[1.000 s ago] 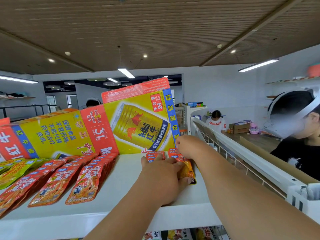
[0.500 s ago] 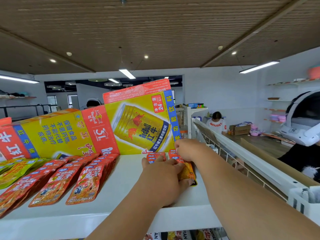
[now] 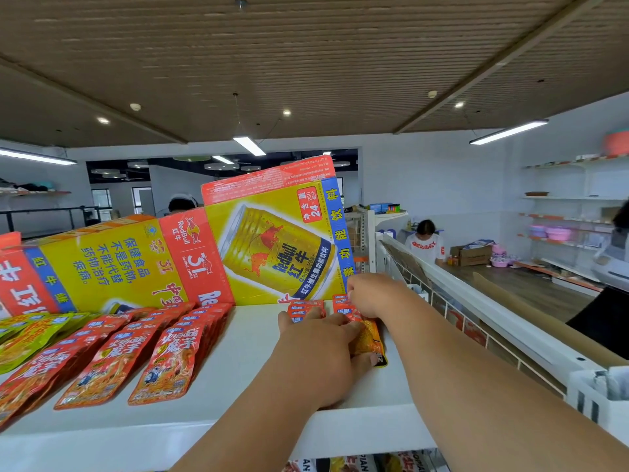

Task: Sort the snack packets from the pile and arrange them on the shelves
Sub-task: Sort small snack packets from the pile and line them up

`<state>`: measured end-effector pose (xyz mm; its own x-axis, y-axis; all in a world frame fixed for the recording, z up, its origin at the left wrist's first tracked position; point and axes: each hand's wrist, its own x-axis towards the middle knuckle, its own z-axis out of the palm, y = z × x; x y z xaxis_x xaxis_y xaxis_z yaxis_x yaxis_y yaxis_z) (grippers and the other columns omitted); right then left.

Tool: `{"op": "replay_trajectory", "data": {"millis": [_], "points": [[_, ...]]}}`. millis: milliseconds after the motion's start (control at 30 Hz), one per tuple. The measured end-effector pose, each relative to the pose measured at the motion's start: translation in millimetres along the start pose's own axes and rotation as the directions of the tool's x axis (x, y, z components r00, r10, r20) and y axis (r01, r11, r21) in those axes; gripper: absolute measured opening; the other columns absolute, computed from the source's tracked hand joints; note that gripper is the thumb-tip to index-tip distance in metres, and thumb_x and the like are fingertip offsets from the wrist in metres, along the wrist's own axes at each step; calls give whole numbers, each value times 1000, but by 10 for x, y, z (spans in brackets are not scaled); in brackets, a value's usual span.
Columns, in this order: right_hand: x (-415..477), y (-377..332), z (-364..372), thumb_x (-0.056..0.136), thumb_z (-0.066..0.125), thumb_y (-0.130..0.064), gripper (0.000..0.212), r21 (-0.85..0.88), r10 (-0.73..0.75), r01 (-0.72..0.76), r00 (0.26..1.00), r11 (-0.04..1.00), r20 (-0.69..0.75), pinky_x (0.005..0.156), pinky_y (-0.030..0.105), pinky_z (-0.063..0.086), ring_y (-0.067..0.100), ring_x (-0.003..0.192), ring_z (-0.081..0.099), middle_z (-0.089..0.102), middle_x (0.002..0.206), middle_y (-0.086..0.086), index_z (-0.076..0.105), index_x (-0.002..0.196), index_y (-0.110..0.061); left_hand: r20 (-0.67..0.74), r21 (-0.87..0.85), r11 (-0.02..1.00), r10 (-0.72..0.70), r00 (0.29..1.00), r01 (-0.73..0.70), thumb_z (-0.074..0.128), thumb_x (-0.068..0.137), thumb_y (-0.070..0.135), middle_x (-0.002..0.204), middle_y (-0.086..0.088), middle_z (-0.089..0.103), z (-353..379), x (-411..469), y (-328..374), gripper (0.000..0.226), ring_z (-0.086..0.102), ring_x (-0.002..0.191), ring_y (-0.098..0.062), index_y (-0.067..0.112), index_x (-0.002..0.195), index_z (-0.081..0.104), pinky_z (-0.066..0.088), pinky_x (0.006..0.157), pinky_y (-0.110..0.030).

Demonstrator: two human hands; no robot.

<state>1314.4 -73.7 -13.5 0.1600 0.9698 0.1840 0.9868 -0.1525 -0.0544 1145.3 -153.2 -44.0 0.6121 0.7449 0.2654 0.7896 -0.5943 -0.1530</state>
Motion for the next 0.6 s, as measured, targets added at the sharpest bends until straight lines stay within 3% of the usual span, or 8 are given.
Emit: {"op": "replay_trajectory", "data": {"millis": [367,600], "points": [[22,31,11,100,44,-20,21,34,-6,6,1000,999,-8,89,45,55,26,93,61,63,106,8,60,115,-18,-28,-13,1000,5,1000,-5,30,96,73,161,14,33,16,14,-10,65,19,154,-23,41,153,32,16,108,-62],[56,51,-10,92,51,-16,14,133,66,-56,995,990,-72,78,36,56,23,74,60,62,79,5,64,85,-16,-23,-17,1000,5,1000,-5,30,96,73,161,14,33,9,8,-13,65,20,153,-23,42,153,33,16,108,-61]]}}
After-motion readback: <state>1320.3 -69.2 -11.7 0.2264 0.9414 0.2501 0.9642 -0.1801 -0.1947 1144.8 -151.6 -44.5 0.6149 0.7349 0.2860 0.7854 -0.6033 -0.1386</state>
